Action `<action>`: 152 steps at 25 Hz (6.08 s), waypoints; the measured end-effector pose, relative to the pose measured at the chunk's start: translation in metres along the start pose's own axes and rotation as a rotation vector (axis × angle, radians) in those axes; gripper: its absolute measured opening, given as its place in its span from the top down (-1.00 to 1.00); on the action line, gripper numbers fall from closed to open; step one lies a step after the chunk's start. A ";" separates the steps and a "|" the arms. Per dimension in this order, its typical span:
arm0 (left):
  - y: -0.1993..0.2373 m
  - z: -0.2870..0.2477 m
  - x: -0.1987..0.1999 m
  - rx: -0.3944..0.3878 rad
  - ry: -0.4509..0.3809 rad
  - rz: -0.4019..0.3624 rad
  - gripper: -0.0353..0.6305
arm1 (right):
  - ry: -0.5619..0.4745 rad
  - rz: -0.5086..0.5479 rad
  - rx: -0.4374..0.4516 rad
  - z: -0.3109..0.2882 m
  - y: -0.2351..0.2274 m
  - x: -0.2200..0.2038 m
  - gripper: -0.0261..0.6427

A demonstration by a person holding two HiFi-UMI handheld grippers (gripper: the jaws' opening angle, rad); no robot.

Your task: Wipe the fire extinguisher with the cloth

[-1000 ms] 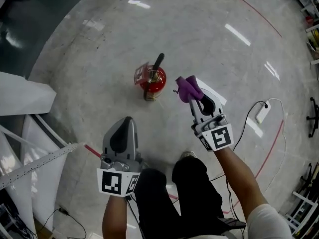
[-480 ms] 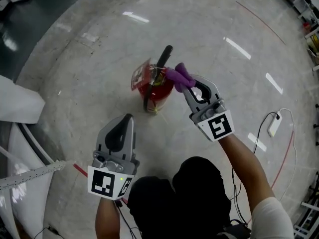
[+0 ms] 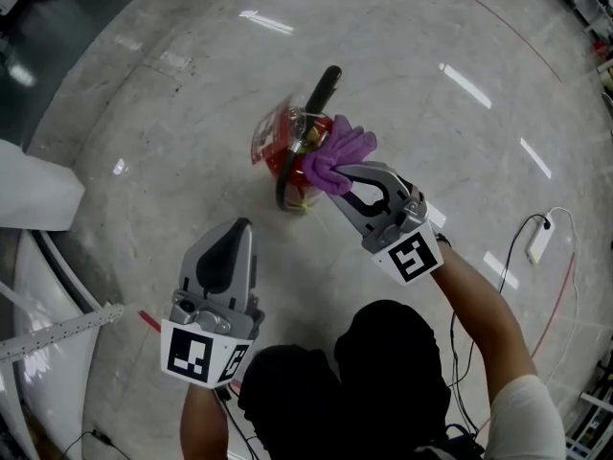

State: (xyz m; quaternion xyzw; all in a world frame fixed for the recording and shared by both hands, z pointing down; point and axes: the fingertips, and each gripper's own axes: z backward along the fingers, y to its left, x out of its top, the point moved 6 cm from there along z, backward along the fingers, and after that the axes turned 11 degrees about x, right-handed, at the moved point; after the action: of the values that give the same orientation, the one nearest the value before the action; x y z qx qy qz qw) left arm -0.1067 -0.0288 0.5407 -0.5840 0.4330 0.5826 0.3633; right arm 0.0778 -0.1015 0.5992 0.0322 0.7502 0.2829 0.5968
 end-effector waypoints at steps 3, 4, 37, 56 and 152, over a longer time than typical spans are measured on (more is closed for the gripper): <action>0.000 -0.001 0.000 -0.001 0.001 -0.001 0.88 | -0.026 0.000 -0.002 0.001 0.003 -0.003 0.74; 0.000 -0.001 -0.001 -0.001 0.004 -0.002 0.88 | -0.035 0.001 -0.006 0.001 0.004 -0.003 0.74; -0.002 -0.002 -0.058 0.002 0.081 0.051 0.88 | 0.039 -0.119 0.054 -0.023 0.094 -0.135 0.74; 0.003 0.007 -0.079 0.012 0.128 0.074 0.88 | 0.033 -0.460 0.010 -0.035 0.131 -0.208 0.74; 0.052 0.048 -0.092 0.046 0.095 0.167 0.88 | -0.137 -0.750 0.320 -0.056 0.094 -0.056 0.74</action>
State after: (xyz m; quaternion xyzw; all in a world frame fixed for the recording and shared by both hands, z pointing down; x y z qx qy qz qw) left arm -0.1674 0.0045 0.6340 -0.5642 0.5101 0.5725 0.3060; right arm 0.0155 -0.0658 0.6988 -0.1322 0.7029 -0.0769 0.6947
